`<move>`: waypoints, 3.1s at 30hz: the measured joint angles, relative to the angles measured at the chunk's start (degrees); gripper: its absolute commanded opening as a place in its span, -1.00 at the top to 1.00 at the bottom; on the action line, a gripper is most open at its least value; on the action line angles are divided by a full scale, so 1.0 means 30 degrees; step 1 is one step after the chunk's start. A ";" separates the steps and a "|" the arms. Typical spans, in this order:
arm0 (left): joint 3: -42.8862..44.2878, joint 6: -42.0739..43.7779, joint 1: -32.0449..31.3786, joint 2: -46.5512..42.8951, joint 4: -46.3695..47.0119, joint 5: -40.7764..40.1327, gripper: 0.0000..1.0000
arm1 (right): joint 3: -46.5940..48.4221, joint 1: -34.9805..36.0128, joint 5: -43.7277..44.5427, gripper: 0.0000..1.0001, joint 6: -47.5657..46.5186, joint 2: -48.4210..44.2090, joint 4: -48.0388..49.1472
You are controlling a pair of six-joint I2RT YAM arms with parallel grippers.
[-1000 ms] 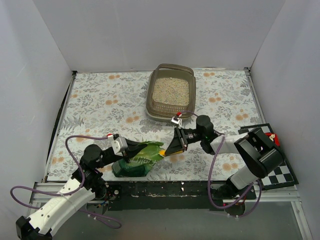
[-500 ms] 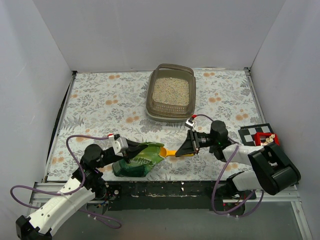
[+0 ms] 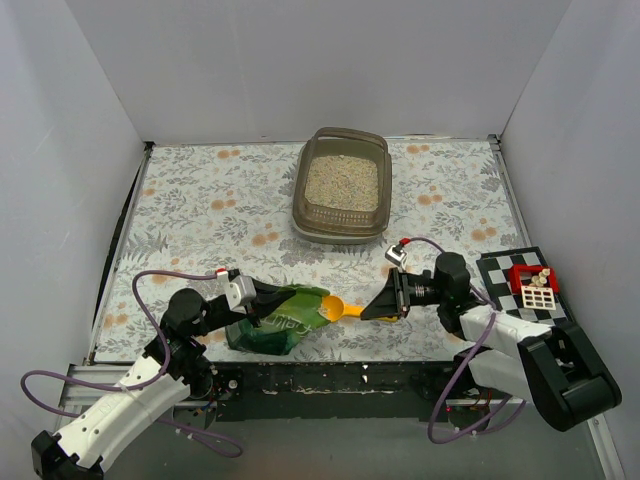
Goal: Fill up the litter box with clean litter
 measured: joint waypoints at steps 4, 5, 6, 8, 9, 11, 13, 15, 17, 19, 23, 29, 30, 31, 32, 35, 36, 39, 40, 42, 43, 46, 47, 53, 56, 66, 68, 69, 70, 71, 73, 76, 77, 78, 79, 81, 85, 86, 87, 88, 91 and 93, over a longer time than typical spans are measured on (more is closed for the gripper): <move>0.0000 0.0000 -0.0015 0.0000 0.0000 -0.0007 1.00 | -0.0546 -0.0175 0.0240 0.97 0.0197 -0.1326 -0.0364; 0.0000 0.0000 -0.0015 0.0000 0.0000 -0.0007 1.00 | -0.0736 -0.0248 0.0306 0.97 0.0313 -0.1741 -0.0437; 0.0000 0.0000 -0.0015 0.0000 0.0000 -0.0007 1.00 | -0.0947 -0.0328 0.0415 0.97 0.0401 -0.2193 -0.0510; 0.0000 0.0000 -0.0015 0.0000 -0.0015 -0.0015 1.00 | -0.1428 -0.0474 0.0656 0.97 0.0619 -0.3162 -0.0685; 0.0000 0.0007 -0.0015 0.0000 -0.0029 -0.0007 1.00 | -0.1617 -0.0525 0.0721 0.97 0.0750 -0.3563 -0.0780; 0.0000 0.0007 -0.0015 0.0000 -0.0044 -0.0007 1.00 | -0.2098 -0.0619 0.1042 0.97 0.1093 -0.4539 -0.0947; 0.0000 0.0007 -0.0015 0.0000 -0.0044 -0.0007 1.00 | -0.2448 -0.0648 0.1333 0.97 0.1392 -0.5501 -0.1333; 0.0000 0.0015 -0.0015 0.0000 -0.0051 -0.0015 1.00 | -0.2645 -0.0663 0.1632 0.97 0.1639 -0.6339 -0.1821; 0.0000 0.0044 -0.0015 0.0000 -0.0044 -0.0022 1.00 | -0.2769 -0.0714 0.1923 0.97 0.1967 -0.7067 -0.2229; 0.0000 0.0073 -0.0015 -0.0022 -0.0044 -0.0036 1.00 | -0.2798 -0.0736 0.2273 0.97 0.2375 -0.7912 -0.2827; 0.0000 0.0080 -0.0015 -0.0124 -0.0051 -0.0160 1.00 | -0.2805 -0.0743 0.3016 0.97 0.3184 -0.9734 -0.3876; 0.0000 0.0073 -0.0015 -0.0466 -0.0109 -0.0459 1.00 | -0.2820 -0.0743 0.3993 0.97 0.4306 -1.2072 -0.5391; 0.0000 0.0087 -0.0015 -0.0612 -0.0146 -0.0605 1.00 | -0.2820 -0.0743 0.4138 0.97 0.4393 -1.2393 -0.5719; 0.0000 0.0124 -0.0015 -0.0794 -0.0219 -0.0780 1.00 | -0.2820 -0.0743 0.4277 0.97 0.4466 -1.2699 -0.6018; -0.0007 0.0146 -0.0015 -0.1020 -0.0321 -0.0991 1.00 | -0.2820 -0.0743 0.4430 0.97 0.4524 -1.2947 -0.6266; -0.0022 0.0291 -0.0015 -0.1749 -0.0605 -0.1712 1.00 | -0.2820 -0.0743 0.4881 0.97 0.4656 -1.3457 -0.6987; -0.0022 0.0342 -0.0015 -0.1967 -0.0707 -0.1974 1.00 | -0.2820 -0.0758 0.5093 0.97 0.4692 -1.3588 -0.7257; -0.0036 0.0466 -0.0015 -0.2448 -0.0882 -0.2667 1.00 | -0.2820 -0.0758 0.5639 0.97 0.4801 -1.3843 -0.7919; -0.0044 0.0503 -0.0015 -0.2535 -0.0918 -0.2849 1.00 | -0.2820 -0.0765 0.5814 0.97 0.4830 -1.3879 -0.8116; -0.0051 0.0510 -0.0015 -0.2616 -0.0984 -0.3060 1.00 | -0.2812 -0.0765 0.6244 0.97 0.4867 -1.3916 -0.8437; -0.0051 0.0517 -0.0015 -0.2623 -0.0991 -0.3140 1.00 | -0.2798 -0.0765 0.6499 0.97 0.4889 -1.3959 -0.8604; -0.0051 0.0525 -0.0015 -0.2623 -0.0984 -0.3373 1.00 | -0.2586 -0.0772 0.7315 0.97 0.4983 -1.4120 -0.9085; -0.0051 0.0546 -0.0015 -0.2623 -0.0984 -0.3410 1.00 | -0.2412 -0.0772 0.7570 0.97 0.5005 -1.4076 -0.9224; -0.0051 0.0561 -0.0015 -0.2616 -0.0976 -0.3541 1.00 | -0.1013 -0.0772 0.9114 0.97 0.5093 -1.2947 -0.9143; -0.0051 0.0561 -0.0015 -0.2586 -0.0962 -0.3541 1.00 | -0.0270 -0.0772 1.0010 0.97 0.5129 -1.1934 -0.8641; -0.0058 0.0554 -0.0015 -0.2433 -0.0816 -0.3526 1.00 | 0.2514 -0.0801 1.3792 0.97 0.4495 -0.5712 -0.5202; -0.0058 0.0554 -0.0015 -0.2433 -0.0816 -0.3526 1.00 | 0.3432 -0.0889 1.4666 0.97 0.3912 -0.3934 -0.4765; -0.0058 0.0554 -0.0015 -0.2441 -0.0816 -0.3526 1.00 | 0.3942 -0.0976 1.5096 0.97 0.3526 -0.3089 -0.4707; -0.0058 0.0546 -0.0015 -0.2441 -0.0816 -0.3534 1.00 | 0.4517 -0.1064 1.5453 0.97 0.3140 -0.2200 -0.4619; -0.0058 0.0546 -0.0015 -0.2441 -0.0816 -0.3534 1.00 | 0.5136 -0.1144 1.5803 0.97 0.2739 -0.1290 -0.4554; -0.0073 0.0488 -0.0015 -0.2441 -0.0787 -0.3541 1.00 | 0.6390 -0.1275 1.6487 0.97 0.1880 0.0510 -0.4299; -0.0095 0.0459 -0.0015 -0.2419 -0.0707 -0.3541 1.00 | 0.8386 -0.1384 1.7376 0.97 0.0175 0.2841 -0.4830; -0.0109 0.0459 -0.0015 -0.2412 -0.0692 -0.3541 1.00 | 0.9143 -0.1399 1.7660 0.97 -0.0430 0.3490 -0.5282; -0.0117 0.0459 -0.0015 -0.2397 -0.0685 -0.3555 1.00 | 1.0448 -0.1399 1.8032 0.97 -0.1384 0.4437 -0.6186; -0.0124 0.0459 -0.0015 -0.2390 -0.0670 -0.3563 1.00 | 1.1373 -0.1392 1.8345 0.97 -0.2076 0.5064 -0.6827; -0.0146 0.0459 -0.0015 -0.2382 -0.0663 -0.3606 1.00 | 1.3763 -0.1377 1.9088 0.97 -0.3738 0.6368 -0.8859; -0.0153 0.0459 -0.0015 -0.2339 -0.0590 -0.3708 1.00 | 1.8294 -0.1246 2.1012 0.97 -0.7220 0.8459 -1.2743; -0.0153 0.0466 -0.0015 -0.2331 -0.0554 -0.3716 1.00 | 1.9037 -0.1217 2.1398 0.97 -0.7868 0.8808 -1.3398; -0.0153 0.0466 -0.0015 -0.2310 -0.0539 -0.3716 1.00 | 1.9955 -0.1158 2.1872 0.97 -0.8677 0.9238 -1.4294; -0.0160 0.0466 -0.0015 -0.2288 -0.0525 -0.3723 1.00 | 2.0808 -0.1078 2.2345 0.97 -0.9449 0.9675 -1.5089; -0.0182 0.0466 -0.0015 -0.2186 -0.0444 -0.3738 1.00 | 2.2564 -0.0612 2.3904 0.97 -1.1774 1.0739 -1.6874; -0.0182 0.0459 -0.0015 -0.2135 -0.0393 -0.3767 1.00 | 2.3110 -0.0109 2.4990 0.97 -1.3267 1.1169 -1.7777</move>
